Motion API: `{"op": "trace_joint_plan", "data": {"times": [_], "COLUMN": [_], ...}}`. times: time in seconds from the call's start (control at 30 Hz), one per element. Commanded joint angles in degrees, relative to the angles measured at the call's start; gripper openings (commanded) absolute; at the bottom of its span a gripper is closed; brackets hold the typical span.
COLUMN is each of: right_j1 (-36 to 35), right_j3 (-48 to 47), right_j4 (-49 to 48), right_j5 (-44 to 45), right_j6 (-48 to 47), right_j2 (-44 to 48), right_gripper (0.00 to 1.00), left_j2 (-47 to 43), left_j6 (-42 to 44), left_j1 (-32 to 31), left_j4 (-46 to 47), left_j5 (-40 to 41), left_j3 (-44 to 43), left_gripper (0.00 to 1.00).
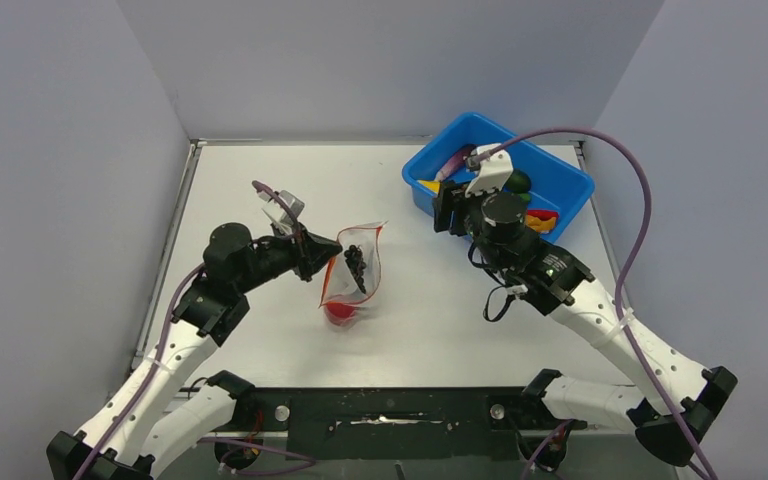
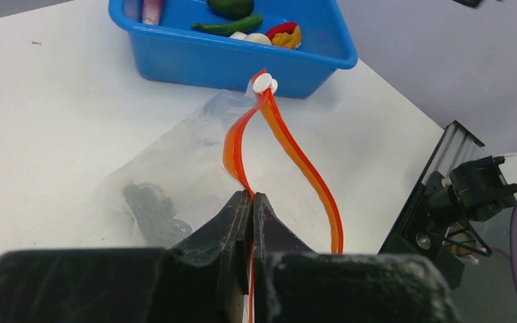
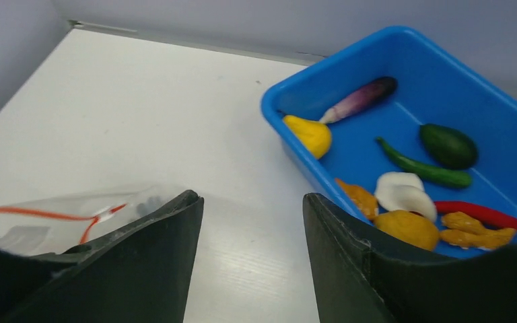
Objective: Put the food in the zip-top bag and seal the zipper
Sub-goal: Pick up the fake fruit from the bin.
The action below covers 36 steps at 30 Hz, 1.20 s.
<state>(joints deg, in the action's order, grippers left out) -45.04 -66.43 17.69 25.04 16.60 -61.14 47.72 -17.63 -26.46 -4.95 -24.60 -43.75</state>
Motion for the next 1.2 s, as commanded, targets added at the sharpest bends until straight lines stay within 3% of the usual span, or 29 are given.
{"op": "trace_joint_plan", "data": {"times": [0.0, 0.2, 0.33, 0.53, 0.8, 1.0, 1.17], "right_j1": [7.7, 17.8, 26.1, 36.6, 42.4, 44.4, 44.6], "right_j3": [-3.3, -2.4, -0.4, -5.0, -10.2, -17.6, -20.3], "right_j4": [0.8, -1.8, -7.1, -6.6, -8.2, -3.6, -5.2], "right_j5": [2.8, -0.5, -1.7, -8.9, -12.0, -11.7, -11.6], "right_j6": [-6.0, -7.2, -7.8, -7.2, -10.3, -5.6, -5.4], "right_j2": [-1.6, -6.8, -11.9, -23.4, -36.5, -45.3, -49.9], "right_gripper": [0.57, 0.59, 0.67, 0.74, 0.82, 0.83, 0.86], "left_j2": [-0.5, -0.6, -0.3, -0.4, -0.5, -0.9, -0.6], "left_j6": [5.3, 5.1, 4.1, 7.0, 7.5, 7.4, 7.4], "left_j1": [0.2, 0.1, 0.2, 0.4, 0.5, 0.5, 0.6], "left_j4": [2.7, 5.0, 8.8, 5.2, 4.7, 4.8, 5.0], "left_j5": [-5.7, -5.2, -3.7, -3.7, -3.1, -2.9, -2.6], "left_j3": [0.1, 3.4, 5.9, 5.9, 6.8, 7.3, 7.3], "left_gripper": [0.00, 0.00, 0.00, 0.00, 0.00, 0.00, 0.00]}}
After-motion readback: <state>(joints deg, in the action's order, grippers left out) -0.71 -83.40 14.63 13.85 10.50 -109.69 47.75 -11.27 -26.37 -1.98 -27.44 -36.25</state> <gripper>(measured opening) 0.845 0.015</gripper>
